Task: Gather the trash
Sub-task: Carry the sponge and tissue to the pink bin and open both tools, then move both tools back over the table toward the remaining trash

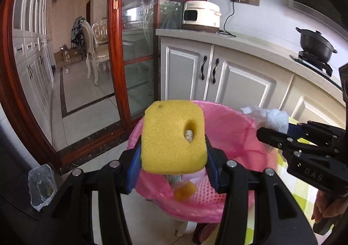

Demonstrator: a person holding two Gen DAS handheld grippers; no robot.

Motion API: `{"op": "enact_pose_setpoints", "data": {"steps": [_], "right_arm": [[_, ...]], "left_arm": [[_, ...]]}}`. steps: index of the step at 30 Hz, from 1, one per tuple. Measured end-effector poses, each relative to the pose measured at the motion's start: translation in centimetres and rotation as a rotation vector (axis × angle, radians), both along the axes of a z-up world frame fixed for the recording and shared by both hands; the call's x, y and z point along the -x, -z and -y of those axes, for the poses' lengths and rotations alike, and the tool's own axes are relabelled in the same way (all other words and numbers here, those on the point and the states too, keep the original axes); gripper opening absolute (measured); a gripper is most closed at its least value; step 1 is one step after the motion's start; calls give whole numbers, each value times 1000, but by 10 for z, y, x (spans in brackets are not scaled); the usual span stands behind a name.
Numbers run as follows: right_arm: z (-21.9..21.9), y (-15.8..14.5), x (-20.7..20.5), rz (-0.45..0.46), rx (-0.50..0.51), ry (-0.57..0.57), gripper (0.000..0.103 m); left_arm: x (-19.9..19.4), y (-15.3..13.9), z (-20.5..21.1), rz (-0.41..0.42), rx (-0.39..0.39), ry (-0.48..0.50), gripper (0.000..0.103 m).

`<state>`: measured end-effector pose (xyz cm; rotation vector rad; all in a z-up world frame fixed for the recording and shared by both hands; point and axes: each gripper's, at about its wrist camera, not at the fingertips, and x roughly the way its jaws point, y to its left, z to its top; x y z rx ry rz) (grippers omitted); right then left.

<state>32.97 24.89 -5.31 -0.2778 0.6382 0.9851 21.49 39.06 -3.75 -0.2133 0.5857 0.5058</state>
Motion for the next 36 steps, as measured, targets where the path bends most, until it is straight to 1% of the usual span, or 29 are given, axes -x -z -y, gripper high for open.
{"op": "enact_pose_setpoints", "data": {"steps": [1, 3, 4, 5, 7, 8, 10, 13, 15, 17, 18, 20, 24, 27, 29, 36], "right_arm": [[-6, 3, -5, -3, -1, -8, 36], [-13, 9, -14, -9, 5, -11, 46], [-14, 11, -18, -16, 1, -13, 51], [-14, 14, -21, -25, -5, -15, 55], [-12, 17, -26, -34, -18, -13, 60], [-10, 17, -27, -33, -23, -10, 63], [-3, 17, -28, -35, -30, -2, 63], [14, 13, -25, -32, -48, 20, 63], [29, 10, -19, -29, -61, 36, 63], [46, 7, -12, -18, -61, 61, 65], [56, 5, -8, -11, -62, 73, 66], [76, 5, 2, -4, -63, 96, 71], [121, 11, 18, 17, -42, 162, 76], [162, 18, 29, 22, -27, 226, 79], [195, 23, 34, 23, -19, 286, 82], [305, 46, 30, -8, -2, 524, 82]], "left_arm": [[-2, 2, -4, -3, 3, -1, 51], [-9, 8, -13, -11, 6, -8, 53], [-10, 10, -16, -13, 7, -12, 56], [-11, 12, -19, -13, 10, -16, 61], [-11, 16, -23, -9, 11, -26, 70], [-11, 18, -23, -9, 9, -27, 72], [-10, 19, -21, -13, 2, -29, 73], [-4, 18, -15, -4, 0, -43, 77], [3, 14, -6, 11, -12, -52, 84], [12, 9, 7, 33, -33, -63, 95], [18, 6, 16, 46, -39, -64, 97], [24, 3, 32, 57, -41, -50, 98], [28, 2, 75, 43, -58, 0, 98], [25, 8, 114, 32, -51, 60, 98], [20, 15, 147, 19, -36, 124, 98], [-9, 35, 244, -12, -46, 305, 98]]}}
